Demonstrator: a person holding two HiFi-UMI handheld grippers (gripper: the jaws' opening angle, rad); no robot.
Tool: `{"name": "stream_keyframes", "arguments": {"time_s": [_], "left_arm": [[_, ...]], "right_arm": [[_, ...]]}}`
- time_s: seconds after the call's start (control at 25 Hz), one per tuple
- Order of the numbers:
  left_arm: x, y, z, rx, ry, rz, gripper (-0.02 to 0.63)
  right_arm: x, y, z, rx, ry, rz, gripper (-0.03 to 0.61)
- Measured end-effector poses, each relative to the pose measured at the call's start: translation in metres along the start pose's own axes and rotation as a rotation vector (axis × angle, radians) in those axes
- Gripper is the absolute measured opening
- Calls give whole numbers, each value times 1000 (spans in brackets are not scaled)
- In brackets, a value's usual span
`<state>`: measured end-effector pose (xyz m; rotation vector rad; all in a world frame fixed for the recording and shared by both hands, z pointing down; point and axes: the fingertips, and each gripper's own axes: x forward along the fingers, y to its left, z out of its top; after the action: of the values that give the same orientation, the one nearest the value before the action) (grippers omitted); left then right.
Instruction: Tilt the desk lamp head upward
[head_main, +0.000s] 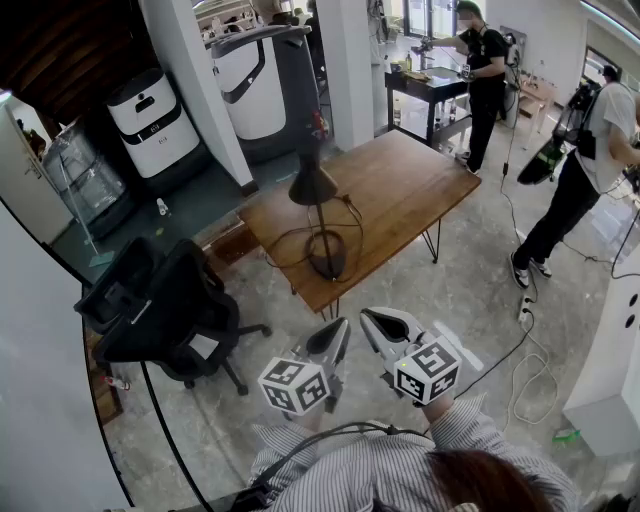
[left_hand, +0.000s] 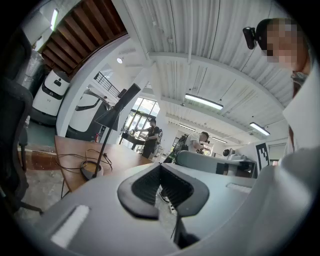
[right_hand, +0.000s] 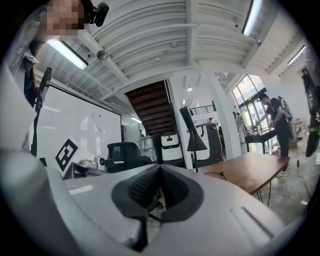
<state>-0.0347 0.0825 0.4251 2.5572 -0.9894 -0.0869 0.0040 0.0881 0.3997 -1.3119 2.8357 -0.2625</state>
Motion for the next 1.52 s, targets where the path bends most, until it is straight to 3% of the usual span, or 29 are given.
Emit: {"name": "stream_keyframes", "arguments": {"time_s": [0.48, 0.92, 1.12, 1.36, 1.52], "left_arm": [[-2, 5, 0, 4, -6, 34, 3], [10, 16, 5, -15, -35, 73, 3], [12, 36, 36, 19, -110, 138, 3], [29, 64, 85, 60, -179, 155, 4], [47, 94, 130, 168, -211, 166, 72]], "right_arm": [[1, 1, -4, -24, 21, 4, 2], [-10, -24, 0, 69, -38, 33, 3], [-12, -40, -13, 3, 22, 35, 15], [23, -62, -38, -51, 73, 66, 18], [73, -90, -51, -61, 121, 90, 54]]}}
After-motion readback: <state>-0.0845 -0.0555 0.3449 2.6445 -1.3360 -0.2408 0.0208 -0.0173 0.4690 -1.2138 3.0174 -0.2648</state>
